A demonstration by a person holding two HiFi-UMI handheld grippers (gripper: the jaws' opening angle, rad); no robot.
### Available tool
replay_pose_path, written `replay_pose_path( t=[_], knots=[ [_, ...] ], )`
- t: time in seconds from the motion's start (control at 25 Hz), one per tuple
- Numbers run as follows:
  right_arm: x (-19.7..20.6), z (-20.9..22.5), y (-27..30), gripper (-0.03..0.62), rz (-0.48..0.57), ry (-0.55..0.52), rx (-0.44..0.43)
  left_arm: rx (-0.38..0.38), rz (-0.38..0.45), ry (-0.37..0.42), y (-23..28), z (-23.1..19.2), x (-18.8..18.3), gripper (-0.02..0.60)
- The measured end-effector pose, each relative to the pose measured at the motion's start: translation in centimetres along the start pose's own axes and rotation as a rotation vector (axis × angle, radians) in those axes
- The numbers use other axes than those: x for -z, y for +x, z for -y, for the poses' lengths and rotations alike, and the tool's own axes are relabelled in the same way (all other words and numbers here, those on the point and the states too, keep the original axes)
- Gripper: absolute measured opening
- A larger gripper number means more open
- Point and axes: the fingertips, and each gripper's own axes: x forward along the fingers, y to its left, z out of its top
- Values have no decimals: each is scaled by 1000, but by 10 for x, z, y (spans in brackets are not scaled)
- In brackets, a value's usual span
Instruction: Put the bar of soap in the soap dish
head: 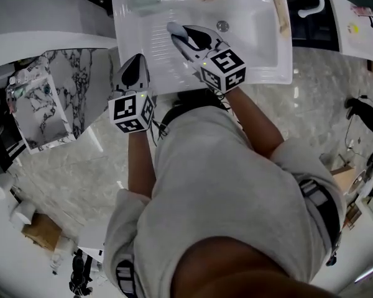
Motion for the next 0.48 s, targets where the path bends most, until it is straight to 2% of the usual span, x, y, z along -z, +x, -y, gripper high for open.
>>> replay_pose_path(
  t=[0.24,0.48],
  knots=[
    [15,24,21,114,-60,-19,-22,-11,-49,-24,33,-8,11,18],
    [13,39,36,114,-95,-96,-18,-17,-90,-27,54,-15,15,18]
  ],
)
